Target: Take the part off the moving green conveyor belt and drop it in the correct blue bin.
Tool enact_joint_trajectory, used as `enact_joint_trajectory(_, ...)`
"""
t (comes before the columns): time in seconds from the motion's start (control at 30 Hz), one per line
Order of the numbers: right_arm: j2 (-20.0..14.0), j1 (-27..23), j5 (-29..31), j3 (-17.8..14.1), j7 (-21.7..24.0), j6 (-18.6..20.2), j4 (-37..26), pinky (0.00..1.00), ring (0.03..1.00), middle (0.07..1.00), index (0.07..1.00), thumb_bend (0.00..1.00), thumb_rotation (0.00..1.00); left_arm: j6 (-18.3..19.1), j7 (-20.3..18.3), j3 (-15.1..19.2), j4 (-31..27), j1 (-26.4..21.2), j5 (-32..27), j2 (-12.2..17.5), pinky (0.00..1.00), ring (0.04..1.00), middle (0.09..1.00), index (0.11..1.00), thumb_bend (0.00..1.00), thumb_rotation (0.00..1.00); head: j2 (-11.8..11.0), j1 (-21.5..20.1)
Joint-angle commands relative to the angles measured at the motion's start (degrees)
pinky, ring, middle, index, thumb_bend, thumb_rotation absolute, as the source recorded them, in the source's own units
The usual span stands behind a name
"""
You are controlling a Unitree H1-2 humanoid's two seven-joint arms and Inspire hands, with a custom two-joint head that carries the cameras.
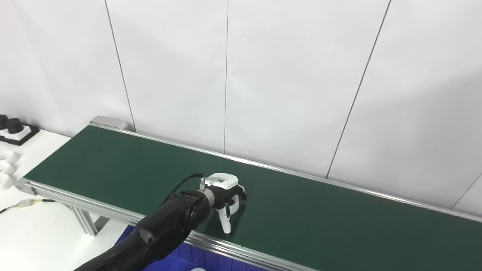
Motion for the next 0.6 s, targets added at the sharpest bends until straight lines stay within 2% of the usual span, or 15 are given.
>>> enact_joint_trajectory(0.0, 0.05, -0.21, 0.58, -0.15, 0.23, -1.73, -2.11, 0.7, 0.783, 0.831, 0.928, 0.47, 0.86, -1.64, 2.13, 0.25, -0.14, -1.43, 0.34, 1.07, 0.96, 0.891, 0.878, 0.809, 0.87, 0.0, 0.02, -0.06)
enact_joint_trajectory(0.17, 0.05, -0.1, 0.84, -0.15, 0.35, -1.83, -2.21, 0.69, 0.779, 0.827, 0.927, 0.46, 0.85, -2.15, 3.31, 0.14, 1.04, -1.55, 0.59, 0.82, 0.96, 0.884, 0.871, 0.802, 0.86, 0.0, 0.06, -0.08)
enact_joint_trajectory(0.33, 0.09, 0.09, 0.35, -0.12, 0.17, -1.76, -2.47, 0.69, 0.782, 0.829, 0.927, 0.45, 0.84, -3.59, 6.78, -0.26, 2.56, -1.59, 1.76, 0.93, 0.92, 0.851, 0.853, 0.785, 0.82, 0.0, 0.16, -0.19)
enact_joint_trajectory(0.4, 0.02, 0.16, 0.04, -0.1, 0.06, -1.87, -2.53, 0.69, 0.778, 0.829, 0.928, 0.45, 0.86, -4.94, 9.3, 0.02, 3.47, -1.46, 1.57, 0.83, 0.86, 0.781, 0.799, 0.734, 0.78, 0.0, 0.21, -0.21)
enact_joint_trajectory(0.43, -0.02, 0.2, 0.24, -0.1, 0.19, -1.81, -2.59, 0.69, 0.781, 0.83, 0.93, 0.45, 0.86, -5.81, 11.27, 0.51, 3.91, -1.2, 1.28, 0.62, 0.8, 0.657, 0.692, 0.691, 0.67, 0.0, 0.28, -0.16)
enact_joint_trajectory(0.5, -0.04, 0.26, 0.63, -0.14, 0.37, -1.63, -2.7, 0.69, 0.785, 0.832, 0.932, 0.46, 0.86, -6.89, 14.07, 1.32, 4.49, -0.83, 0.7, 0.21, 0.74, 0.522, 0.574, 0.648, 0.56, 0.0, 0.26, -0.06)
enact_joint_trajectory(0.57, -0.02, 0.31, 0.81, -0.19, 0.41, -1.38, -2.85, 0.7, 0.784, 0.829, 0.93, 0.46, 0.85, -7.54, 15.99, 1.98, 5.03, -0.64, 0.21, -0.21, 0.68, 0.466, 0.493, 0.551, 0.52, 0.0, 0.37, -0.09)
